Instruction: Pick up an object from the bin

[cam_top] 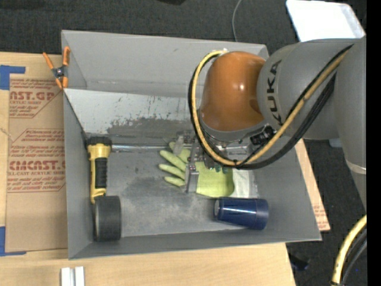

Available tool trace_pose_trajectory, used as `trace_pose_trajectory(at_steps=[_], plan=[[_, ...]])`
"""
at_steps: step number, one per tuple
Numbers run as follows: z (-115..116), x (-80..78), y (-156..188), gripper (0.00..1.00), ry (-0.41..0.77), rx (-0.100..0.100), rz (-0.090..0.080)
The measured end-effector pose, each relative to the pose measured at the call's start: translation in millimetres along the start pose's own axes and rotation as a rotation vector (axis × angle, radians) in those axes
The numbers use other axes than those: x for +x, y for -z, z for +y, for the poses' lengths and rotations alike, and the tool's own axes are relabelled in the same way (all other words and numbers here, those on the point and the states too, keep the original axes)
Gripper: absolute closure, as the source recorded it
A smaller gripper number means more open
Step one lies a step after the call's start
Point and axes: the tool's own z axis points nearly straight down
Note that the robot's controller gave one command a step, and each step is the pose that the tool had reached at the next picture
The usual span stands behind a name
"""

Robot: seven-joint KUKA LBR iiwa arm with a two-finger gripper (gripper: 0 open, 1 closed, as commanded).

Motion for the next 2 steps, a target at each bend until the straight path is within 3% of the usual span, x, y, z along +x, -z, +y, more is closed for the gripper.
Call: trace_pose_trajectory(at_steps=[1,2], plan=[[-15.6,-8.6,-41.9,0.0,0.228,0.0,-0.009],[-32.9,-21.4,-101.4,0.0,0.369,-0.001,-0.001]])
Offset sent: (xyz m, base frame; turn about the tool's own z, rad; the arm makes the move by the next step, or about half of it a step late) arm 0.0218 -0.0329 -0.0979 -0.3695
